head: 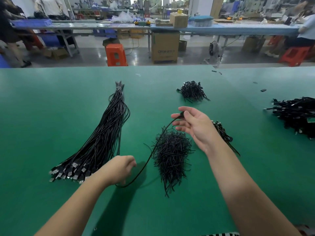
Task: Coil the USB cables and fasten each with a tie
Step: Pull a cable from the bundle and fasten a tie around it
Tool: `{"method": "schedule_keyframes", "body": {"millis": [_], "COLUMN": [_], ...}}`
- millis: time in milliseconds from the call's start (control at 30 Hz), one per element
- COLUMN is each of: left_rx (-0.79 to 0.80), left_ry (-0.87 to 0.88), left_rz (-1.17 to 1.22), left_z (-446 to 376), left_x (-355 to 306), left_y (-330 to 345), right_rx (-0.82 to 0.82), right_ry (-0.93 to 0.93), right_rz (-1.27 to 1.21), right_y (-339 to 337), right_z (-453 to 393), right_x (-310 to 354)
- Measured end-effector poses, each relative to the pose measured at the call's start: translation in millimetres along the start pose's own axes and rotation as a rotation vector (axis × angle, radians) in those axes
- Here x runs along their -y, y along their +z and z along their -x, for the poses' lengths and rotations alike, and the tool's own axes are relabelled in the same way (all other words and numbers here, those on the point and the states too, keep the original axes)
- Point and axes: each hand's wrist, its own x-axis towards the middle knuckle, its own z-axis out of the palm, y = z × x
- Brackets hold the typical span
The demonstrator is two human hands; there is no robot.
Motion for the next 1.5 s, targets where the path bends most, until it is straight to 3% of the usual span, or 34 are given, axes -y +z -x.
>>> {"method": "schedule_keyframes", "body": {"millis": [67,133,200,233,333,433,700,800,900,967,1067,1200,1300,1400,1500], "left_rx": [-0.059,-0.090,-0.016,0.009,0.007,-0.033,0.056,-0.023,-0.263,-0.413,-0.511,-0.569,-0.672,-0.635,-0.422], "left_ry": [0.038,0.108,0.202,0.249,0.339,0.293,0.246,0.265,0.314,0.316,0.326,0.401,0.485,0.486,0.424], "left_rz": [0.058,0.367,0.735,0.796,0.616,0.444,0.362,0.333,0.349,0.418,0.480,0.761,0.948,1.362,1.576], "left_z": [3.0,9.0,17.5,21.0,24.4,21.9,20.9,20.5,21.1,21.3,21.0,24.1,28.9,32.3,35.2], "left_x": [-11.1,-29.8,-49.9,-58.7,-76.9,-85.0,-86.0,-85.4,-81.5,-79.5,-77.7,-82.0,-90.1,-97.9,-91.0], "left_y": [-15.4,-32.7,-48.4,-53.0,-55.0,-55.5,-55.3,-55.6,-62.2,-67.0,-69.9,-69.3,-67.0,-78.9,-94.4], "right_rx": [0.104,0.189,0.245,0.260,0.269,0.286,0.332,0.242,0.134,0.221,0.357,0.408,0.552,0.645,0.632], "right_ry": [0.004,-0.017,-0.061,-0.082,-0.152,-0.185,-0.215,-0.168,-0.042,0.086,0.163,0.183,0.299,0.370,0.423], "right_rz": [0.181,0.311,0.354,0.357,0.398,0.497,0.601,0.520,0.451,0.404,0.305,0.014,-0.257,-0.430,-0.533], "right_y": [9.0,19.3,28.9,32.9,40.6,44.3,48.6,51.9,56.0,61.7,72.7,85.9,93.9,97.7,94.1], "right_z": [3.5,6.2,8.8,10.4,14.6,18.2,25.5,24.9,24.0,26.7,33.8,41.3,47.2,51.4,52.6], "right_x": [-0.4,-3.1,-5.8,-6.8,-8.6,-7.0,-4.2,-12.2,-27.2,-38.4,-50.2,-55.1,-66.3,-83.9,-95.7]}}
